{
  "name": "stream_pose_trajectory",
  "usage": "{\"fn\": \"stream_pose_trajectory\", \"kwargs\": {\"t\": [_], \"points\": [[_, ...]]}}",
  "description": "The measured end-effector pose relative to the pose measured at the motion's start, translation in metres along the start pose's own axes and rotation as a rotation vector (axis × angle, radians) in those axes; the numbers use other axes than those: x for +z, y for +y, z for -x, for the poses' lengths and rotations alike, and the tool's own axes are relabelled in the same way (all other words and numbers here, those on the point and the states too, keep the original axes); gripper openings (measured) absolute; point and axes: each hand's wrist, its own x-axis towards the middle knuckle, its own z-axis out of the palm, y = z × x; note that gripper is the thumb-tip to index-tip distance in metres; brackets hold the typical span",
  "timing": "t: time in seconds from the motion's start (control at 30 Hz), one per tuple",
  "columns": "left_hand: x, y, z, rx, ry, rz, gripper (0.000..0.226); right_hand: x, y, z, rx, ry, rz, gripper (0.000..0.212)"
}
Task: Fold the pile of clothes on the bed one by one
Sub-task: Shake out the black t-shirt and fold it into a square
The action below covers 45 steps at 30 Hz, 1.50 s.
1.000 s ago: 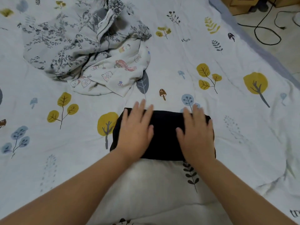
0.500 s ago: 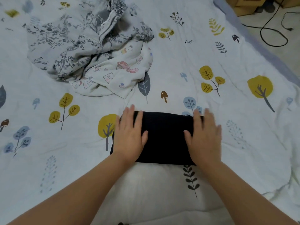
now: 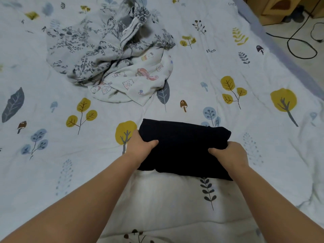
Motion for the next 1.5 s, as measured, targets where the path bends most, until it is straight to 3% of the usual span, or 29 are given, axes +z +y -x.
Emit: {"fn": "stream_pose_trajectory", "kwargs": {"t": [0.23,0.53,0.93,1.17,1.5], "points": [[-0.015,0.017,0.034,0.017,-0.064,0.176,0.032,-0.012,-0.007,0.036,-0.178,0.109,-0.069,0.016],[-0.094,0.061,0.087,0.061,-0.096,0.194,0.028,-0.052,-0.048,0.102,-0.253,-0.029,-0.233,0.019],[-0.240,0.078,0.181,-0.035,0.082,0.353,0.032,-0.077,-0.156,0.213,-0.483,-0.200,-0.279,0.020],[-0.334,0.039,0.223,-0.078,0.201,0.359,0.037,-0.038,-0.206,0.280,-0.574,-0.356,-0.276,0.021],[-0.471,-0.060,0.241,-0.169,0.302,0.393,0.042,0.087,-0.263,0.377,-0.587,-0.508,-0.260,0.025]]}}
